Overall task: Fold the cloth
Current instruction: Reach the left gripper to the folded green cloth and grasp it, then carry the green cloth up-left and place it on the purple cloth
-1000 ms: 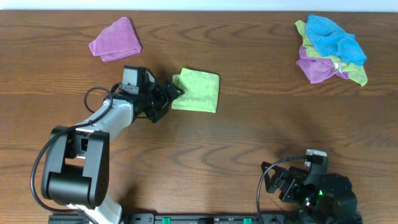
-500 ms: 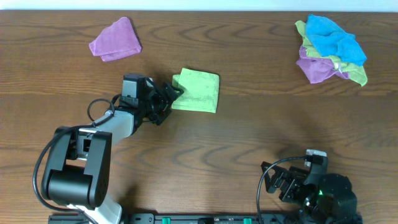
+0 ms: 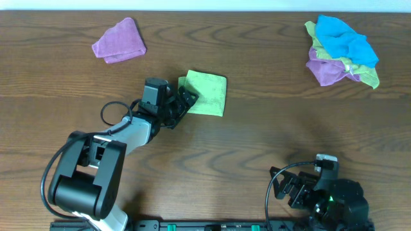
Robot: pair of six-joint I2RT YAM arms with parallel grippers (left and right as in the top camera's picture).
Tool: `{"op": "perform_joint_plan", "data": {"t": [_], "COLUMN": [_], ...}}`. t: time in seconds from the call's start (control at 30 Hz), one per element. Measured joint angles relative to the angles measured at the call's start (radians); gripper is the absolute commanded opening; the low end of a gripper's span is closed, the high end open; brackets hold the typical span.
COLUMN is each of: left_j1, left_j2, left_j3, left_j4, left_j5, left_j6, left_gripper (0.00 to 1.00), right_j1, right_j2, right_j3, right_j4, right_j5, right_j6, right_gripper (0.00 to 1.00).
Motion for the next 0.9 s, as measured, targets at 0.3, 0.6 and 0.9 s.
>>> {"op": "perform_joint_plan", "data": {"t": [0.3,0.6,0.9], "left_j1": [-0.008,-0.007,-0.008], "left_j2": [0.103,0.185,0.242], "left_j3": [0.0,0.011,0.002], "left_j4": [0.231,0.354,0.447], "left_j5": [-0.028,0.005,0.054], "left_j6": [-0.002,0.037,0.078], "left_gripper": [0.67,0.37,0.06], "right_j1": [0.0,0.0,0.0], "right_j2": [0.0,0.0,0.0], "right_j3": [0.0,-0.001,-0.001], "right_j4": [0.0,0.0,0.0], "right_j5": [0.0,0.0,0.0], "right_j6": [0.0,0.0,0.0], "right_gripper": [0.99,0.99,0.99]}}
